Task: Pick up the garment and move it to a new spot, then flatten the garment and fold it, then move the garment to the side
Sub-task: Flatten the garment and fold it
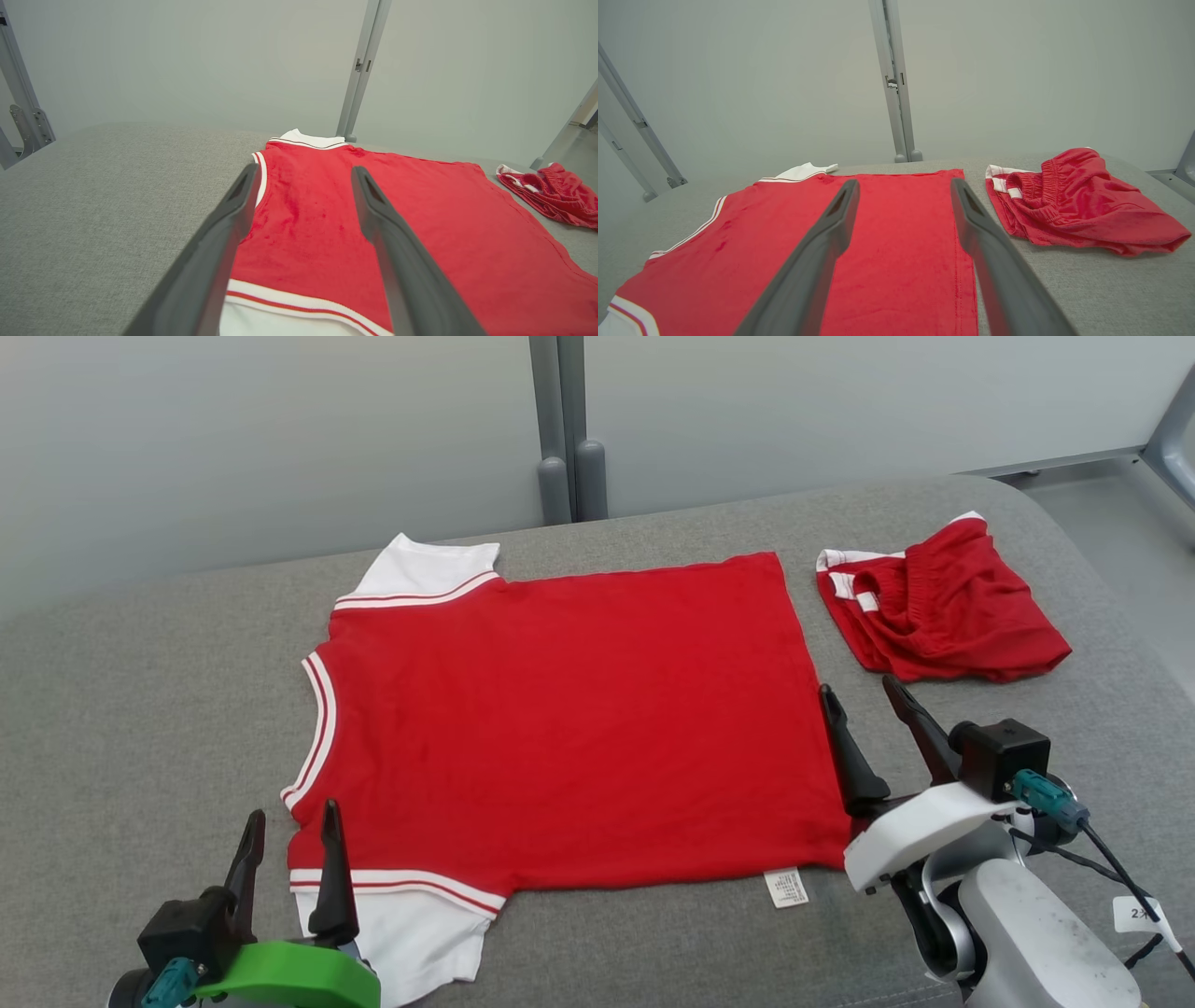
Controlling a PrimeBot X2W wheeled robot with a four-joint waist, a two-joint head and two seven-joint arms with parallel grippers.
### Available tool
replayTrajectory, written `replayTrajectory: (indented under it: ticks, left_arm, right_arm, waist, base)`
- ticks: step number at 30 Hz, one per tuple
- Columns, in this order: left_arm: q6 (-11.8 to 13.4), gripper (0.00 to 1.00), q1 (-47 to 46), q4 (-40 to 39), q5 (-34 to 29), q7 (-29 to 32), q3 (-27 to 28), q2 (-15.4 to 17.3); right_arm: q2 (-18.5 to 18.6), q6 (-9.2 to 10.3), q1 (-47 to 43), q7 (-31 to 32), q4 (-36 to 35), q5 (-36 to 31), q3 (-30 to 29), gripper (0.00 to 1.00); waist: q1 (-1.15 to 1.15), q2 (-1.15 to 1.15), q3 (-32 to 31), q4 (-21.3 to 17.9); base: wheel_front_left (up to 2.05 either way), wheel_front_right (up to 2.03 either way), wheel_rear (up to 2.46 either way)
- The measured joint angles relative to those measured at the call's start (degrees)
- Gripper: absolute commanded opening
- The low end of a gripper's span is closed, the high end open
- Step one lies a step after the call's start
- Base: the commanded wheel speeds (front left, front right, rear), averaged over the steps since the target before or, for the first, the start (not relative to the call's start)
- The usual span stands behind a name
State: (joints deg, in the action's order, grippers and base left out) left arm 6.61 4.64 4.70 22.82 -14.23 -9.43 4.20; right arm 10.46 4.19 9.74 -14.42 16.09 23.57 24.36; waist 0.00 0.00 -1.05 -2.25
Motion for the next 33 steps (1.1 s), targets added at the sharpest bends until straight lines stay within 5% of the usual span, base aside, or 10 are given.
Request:
replayTrajectory:
  ticks: [33]
  left_arm:
    - [0.2, 1.0, 2.7, -1.5, -3.0, 0.0, 1.9, -1.1]
  right_arm:
    - [-1.2, 0.54, -2.3, 0.0, -0.6, -1.9, -1.7, 1.0]
  waist:
    - [0.0, 0.0, -1.0, 1.0]
  base:
    - [0.0, 0.0, 0.0]
